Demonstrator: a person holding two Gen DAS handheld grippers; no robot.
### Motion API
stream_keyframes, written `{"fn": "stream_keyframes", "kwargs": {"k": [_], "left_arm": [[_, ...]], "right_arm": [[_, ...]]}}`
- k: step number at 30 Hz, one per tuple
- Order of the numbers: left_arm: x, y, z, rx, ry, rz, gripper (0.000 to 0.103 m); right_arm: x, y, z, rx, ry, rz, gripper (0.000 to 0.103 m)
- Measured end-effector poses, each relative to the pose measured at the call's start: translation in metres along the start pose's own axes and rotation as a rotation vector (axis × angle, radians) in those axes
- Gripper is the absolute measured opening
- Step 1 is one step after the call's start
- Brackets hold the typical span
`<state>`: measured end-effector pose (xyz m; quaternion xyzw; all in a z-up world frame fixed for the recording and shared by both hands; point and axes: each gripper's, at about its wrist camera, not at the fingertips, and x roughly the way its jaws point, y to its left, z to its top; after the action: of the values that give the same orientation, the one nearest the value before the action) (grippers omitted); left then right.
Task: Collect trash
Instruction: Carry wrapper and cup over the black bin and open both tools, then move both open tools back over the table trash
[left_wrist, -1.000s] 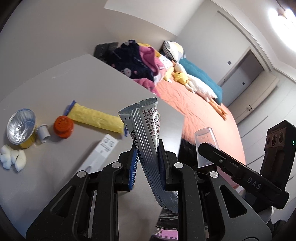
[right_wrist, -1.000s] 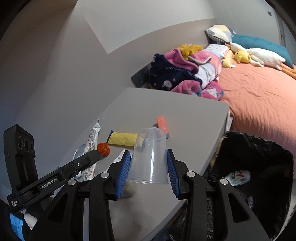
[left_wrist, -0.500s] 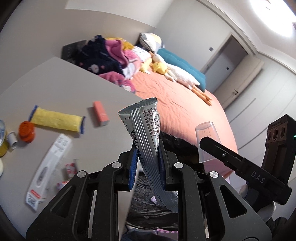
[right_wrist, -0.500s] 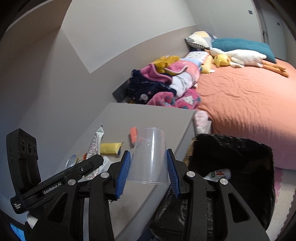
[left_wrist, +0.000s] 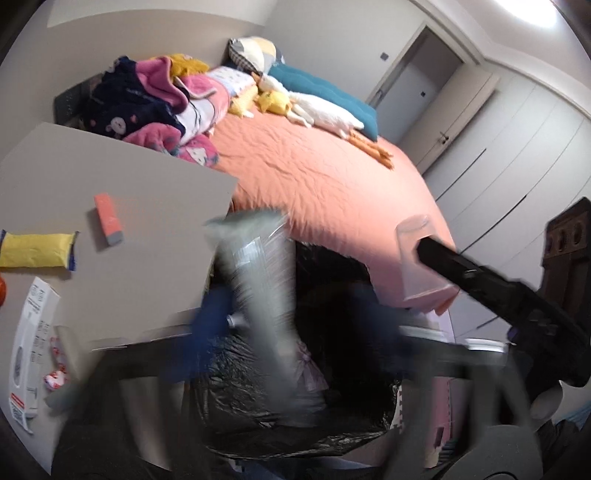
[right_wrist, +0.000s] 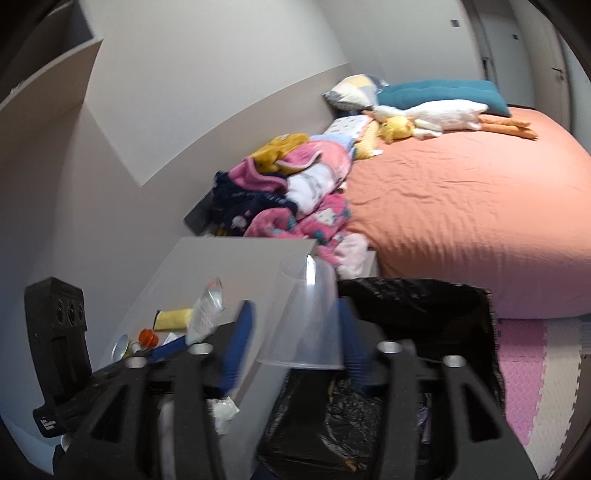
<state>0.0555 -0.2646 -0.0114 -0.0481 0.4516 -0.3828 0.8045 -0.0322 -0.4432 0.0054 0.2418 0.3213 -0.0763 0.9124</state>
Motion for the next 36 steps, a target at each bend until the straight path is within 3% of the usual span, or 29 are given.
{"fn": "stream_keyframes", "kwargs": {"k": [2, 6, 19, 36], "left_arm": [[0.004, -0.008, 0.0, 0.019, -0.012, -0.004, 0.096], [0.011, -0.013, 0.003, 0.024, -0.009, 0.0, 0.096], [0.002, -0.013, 0.0, 0.042, -0.043, 0.042, 0.096], [-0.037, 0.036, -0.015, -0.026, -0.096, 0.141, 0.096]], "right_arm": [[-0.008, -0.006, 0.001, 0.005, -0.038, -0.044, 0.083], [-0.02, -0.02, 0.004, 0.014, -0.074, -0.059, 0.089], [-0.02, -0.03, 0.009, 0.06, -0.096, -0.061, 0.091], [0.008, 0.026, -0.008, -0.026, -0.043, 0.016, 0.091]]}}
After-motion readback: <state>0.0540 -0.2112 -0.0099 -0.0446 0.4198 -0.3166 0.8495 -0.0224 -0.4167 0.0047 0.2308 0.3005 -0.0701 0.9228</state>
